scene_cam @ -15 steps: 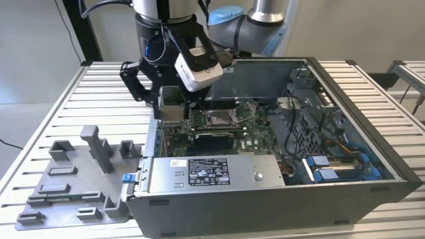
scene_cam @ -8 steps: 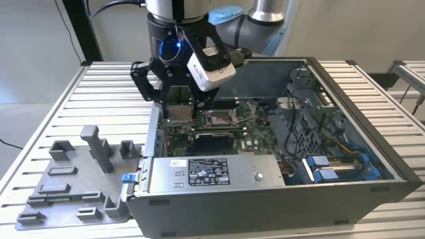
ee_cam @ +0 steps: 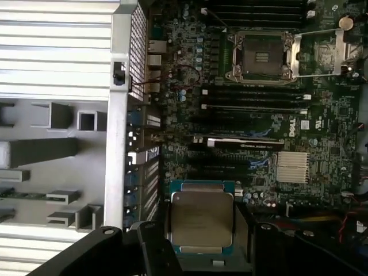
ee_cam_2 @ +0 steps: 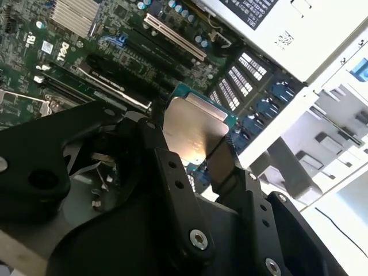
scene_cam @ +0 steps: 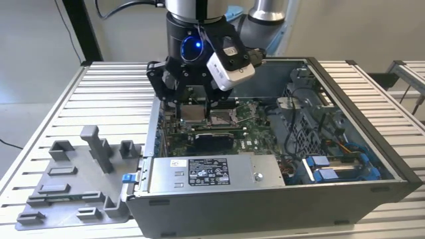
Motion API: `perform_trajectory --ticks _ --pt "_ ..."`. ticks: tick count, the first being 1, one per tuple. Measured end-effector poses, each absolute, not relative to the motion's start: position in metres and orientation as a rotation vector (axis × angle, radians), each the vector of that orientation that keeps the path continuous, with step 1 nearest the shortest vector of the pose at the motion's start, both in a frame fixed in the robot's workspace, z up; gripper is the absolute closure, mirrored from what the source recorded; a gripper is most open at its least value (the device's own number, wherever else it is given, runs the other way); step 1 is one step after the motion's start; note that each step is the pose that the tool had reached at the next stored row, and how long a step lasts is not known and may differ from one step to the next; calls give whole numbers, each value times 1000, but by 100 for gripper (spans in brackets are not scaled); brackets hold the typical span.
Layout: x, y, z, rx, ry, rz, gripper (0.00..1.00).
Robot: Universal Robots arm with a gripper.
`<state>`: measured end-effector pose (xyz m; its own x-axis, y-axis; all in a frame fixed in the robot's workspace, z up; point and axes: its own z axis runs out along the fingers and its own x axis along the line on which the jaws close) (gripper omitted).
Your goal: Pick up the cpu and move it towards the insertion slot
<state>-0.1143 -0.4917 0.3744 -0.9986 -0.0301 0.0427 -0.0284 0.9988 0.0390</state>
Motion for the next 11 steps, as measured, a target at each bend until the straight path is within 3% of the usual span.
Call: perform_trajectory --ticks 11 --pt "-84 -492 374 45 -3097 -59 100"
